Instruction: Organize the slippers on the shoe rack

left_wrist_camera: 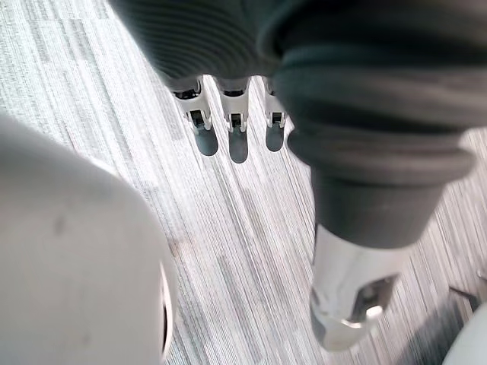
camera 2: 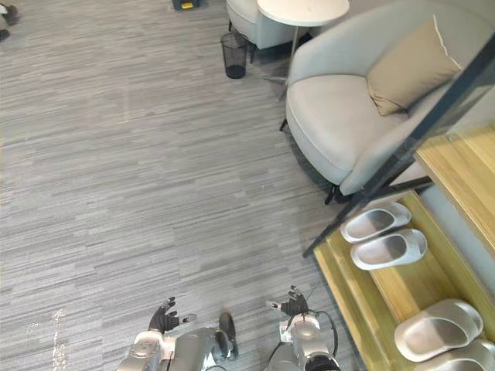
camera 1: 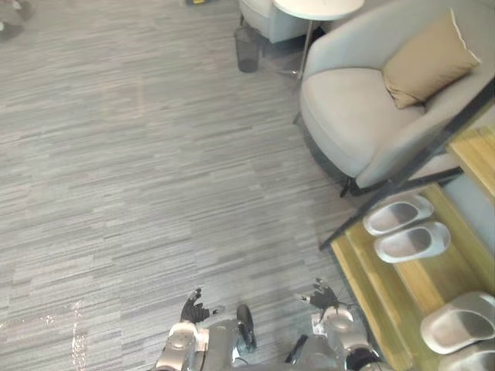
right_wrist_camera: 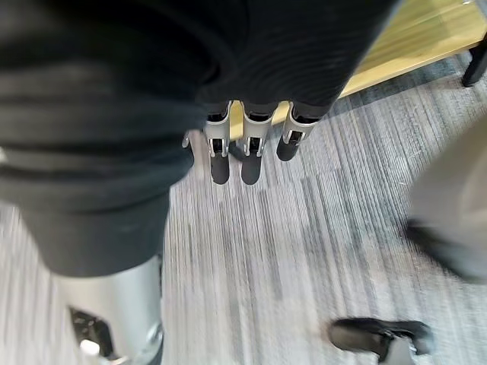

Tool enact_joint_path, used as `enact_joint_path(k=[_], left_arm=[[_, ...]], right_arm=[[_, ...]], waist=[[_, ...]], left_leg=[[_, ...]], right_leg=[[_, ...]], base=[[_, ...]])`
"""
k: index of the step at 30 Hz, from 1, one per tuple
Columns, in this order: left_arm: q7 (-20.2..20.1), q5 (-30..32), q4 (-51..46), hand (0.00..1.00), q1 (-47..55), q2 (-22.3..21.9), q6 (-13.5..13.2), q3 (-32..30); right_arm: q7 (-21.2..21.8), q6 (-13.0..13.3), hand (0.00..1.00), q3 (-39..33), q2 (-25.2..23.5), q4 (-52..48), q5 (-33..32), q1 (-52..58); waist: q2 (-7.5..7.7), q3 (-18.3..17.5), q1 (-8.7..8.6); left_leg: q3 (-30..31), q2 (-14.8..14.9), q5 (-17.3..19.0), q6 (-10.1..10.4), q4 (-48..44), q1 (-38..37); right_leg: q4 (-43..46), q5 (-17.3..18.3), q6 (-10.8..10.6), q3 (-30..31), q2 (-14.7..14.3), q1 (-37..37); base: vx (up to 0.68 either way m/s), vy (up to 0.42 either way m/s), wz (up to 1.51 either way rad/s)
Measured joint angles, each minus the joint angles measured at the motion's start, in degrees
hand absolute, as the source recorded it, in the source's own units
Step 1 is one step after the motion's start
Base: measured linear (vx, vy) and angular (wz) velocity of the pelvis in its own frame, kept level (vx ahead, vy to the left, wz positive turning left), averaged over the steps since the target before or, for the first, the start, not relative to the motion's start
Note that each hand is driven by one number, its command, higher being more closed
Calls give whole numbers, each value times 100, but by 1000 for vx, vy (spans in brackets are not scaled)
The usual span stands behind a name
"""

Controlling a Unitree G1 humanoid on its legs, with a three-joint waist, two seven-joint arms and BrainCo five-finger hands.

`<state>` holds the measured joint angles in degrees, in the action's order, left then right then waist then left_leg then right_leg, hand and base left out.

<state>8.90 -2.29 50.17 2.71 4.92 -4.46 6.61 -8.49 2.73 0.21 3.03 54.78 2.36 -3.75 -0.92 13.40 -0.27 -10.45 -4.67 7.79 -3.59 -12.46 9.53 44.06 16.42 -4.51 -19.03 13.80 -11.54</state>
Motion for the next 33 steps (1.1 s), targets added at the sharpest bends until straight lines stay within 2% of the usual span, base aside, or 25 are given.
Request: enact_joint_path(k=[3,4,7,8,9,10,11,12,13,14,16,18,19,20,21,23,25,26,27,28,29,30,32,33], left_arm=[[1,-2,37,0,-87,-1,-8,2],[0,-2,109,0,-93,7,-9,2],[-1,-2,131,0,-47,-13,-15,-15],[-6,-2,108,0,-22,-12,-20,-71],[6,-7,91,0,-23,-50,-19,-190],[-1,-15,6,0,34,-137,-24,-397],[0,-17,-13,0,92,-153,-20,-551],[-2,-78,-44,0,129,-165,-18,-683],[0,-129,-80,0,120,-166,-16,-729],[-5,-140,-122,0,124,-141,-18,-746],[-2,-176,-115,0,1,-134,-20,-786],[-5,-194,-115,0,-104,-137,-24,-780],[-5,-205,-105,0,-132,-137,-24,-780],[-4,-231,-97,0,-217,-92,-24,-792],[15,-238,-105,0,-274,-46,-27,-805],[82,-241,-67,0,-315,84,-14,-797],[86,-268,3,0,-247,109,-20,-851],[91,-264,12,0,-179,102,-20,-865],[88,-235,67,0,-177,106,-15,-861],[88,-231,132,0,-172,133,-16,-849],[91,-207,188,0,-159,149,6,-788],[89,-143,234,0,-147,166,31,-769],[96,-127,221,0,-48,139,39,-778],[100,-124,217,0,-32,120,37,-783]], right_arm=[[-5,14,0,-50,55,6,-2,42],[-8,10,0,-101,51,9,-4,61],[-9,-2,0,-197,46,33,-9,172],[-8,-4,0,-196,38,34,-9,169],[-5,-13,0,-192,59,75,-12,182],[-7,-21,0,-175,54,40,-15,146],[-11,-3,0,-174,59,7,-19,122],[-33,-9,0,-162,26,25,-30,127],[-46,-16,0,-138,-42,20,-34,149],[-62,-38,0,-107,-74,21,-70,181],[-79,-53,0,-144,-49,20,-87,142],[-116,-53,0,-221,-35,13,-124,108],[-122,-54,0,-234,-24,12,-124,98],[-131,-67,0,-231,-56,29,-128,60],[-114,-67,0,-215,-89,35,-124,13],[-117,-65,0,-223,-201,35,-125,-216],[-112,-27,0,-225,-206,10,-121,-348],[-107,17,0,-225,-213,24,-116,-355],[-102,18,0,-225,-238,35,-112,-312],[-91,1,0,-218,-261,42,-112,-251],[-65,-17,0,-212,-298,81,-112,-165],[-43,-24,0,-172,-301,83,-110,-105],[-30,-55,0,-165,-305,89,-115,67],[-42,-29,0,-165,-244,19,-91,33]], waist=[[-18,11,-22],[-12,9,-30],[84,-59,-43],[108,-73,-47],[11,-72,5],[-95,-93,127],[-157,-85,147],[-167,-72,107],[-143,-62,113],[-115,-41,142],[-41,-6,171],[2,17,174],[-10,9,206],[166,61,237],[266,67,238],[352,70,370],[359,73,409],[343,72,410],[383,69,385],[439,48,379],[453,38,336],[456,41,286],[433,51,226],[418,59,145]], left_leg=[[564,-147,-200,239,427,-93],[697,-192,-200,240,513,-158],[803,-302,-192,228,354,-181],[766,-325,-120,165,64,-85],[797,-238,242,307,-533,118],[593,-25,540,747,-1177,328],[313,160,544,756,-1850,601],[-146,491,468,697,-2819,964],[-407,754,545,563,-3304,1060],[-563,1028,722,456,-3570,1082],[-616,1193,830,519,-3234,1286],[-567,1173,597,404,-2201,1487],[-388,1093,-71,392,-1225,1527],[-444,860,-448,193,-1056,1421],[-461,754,-449,141,-963,1401],[-456,698,-278,-18,-1171,1470],[-461,697,53,-63,-1486,1357],[-445,696,429,36,-1465,1080],[-459,652,618,49,-1486,886],[-462,588,781,152,-1445,695],[-454,552,906,147,-1392,481],[-420,552,988,122,-1272,247],[-403,550,984,119,-857,-212],[-366,590,965,79,-640,-481]], right_leg=[[-978,-4,-48,496,-475,-260],[-1253,-16,-29,626,-560,-235],[-1861,-111,133,655,-587,-18],[-2096,-179,228,648,-592,87],[-2191,-179,349,627,-681,219],[-2342,-119,427,597,-791,390],[-2439,-126,461,537,-865,541],[-2611,-137,463,413,-934,839],[-2767,-124,480,353,-987,1103],[-2948,-102,482,328,-1016,1425],[-3258,-95,467,241,-951,1781],[-3345,-18,333,119,-790,1950],[-3353,94,141,82,-724,2050],[-3380,183,-23,101,-556,2161],[-3459,71,-11,96,-478,2131],[-3637,-365,-87,163,-470,2185],[-3165,-490,-223,299,-391,2179],[-2369,-452,-288,463,-286,2008],[-1346,-540,-350,618,-125,1670],[-443,-766,-401,763,53,1315],[590,-812,-347,909,146,835],[1182,-689,-235,874,138,441],[1351,-403,-82,634,80,-89],[1006,-155,4,370,-17,-402]], base=[[83,-7,92],[106,-65,112],[147,-145,129],[153,-158,77],[263,-185,41],[300,-128,7],[277,-65,-2],[304,-49,19],[354,-30,26],[371,-20,17],[402,43,22],[416,166,31],[425,210,39],[359,158,41],[401,158,36],[402,159,14],[348,139,-3],[268,137,-7],[298,157,-11],[354,146,-7],[360,115,-5],[338,50,-3],[383,27,-3],[391,-6,7]])
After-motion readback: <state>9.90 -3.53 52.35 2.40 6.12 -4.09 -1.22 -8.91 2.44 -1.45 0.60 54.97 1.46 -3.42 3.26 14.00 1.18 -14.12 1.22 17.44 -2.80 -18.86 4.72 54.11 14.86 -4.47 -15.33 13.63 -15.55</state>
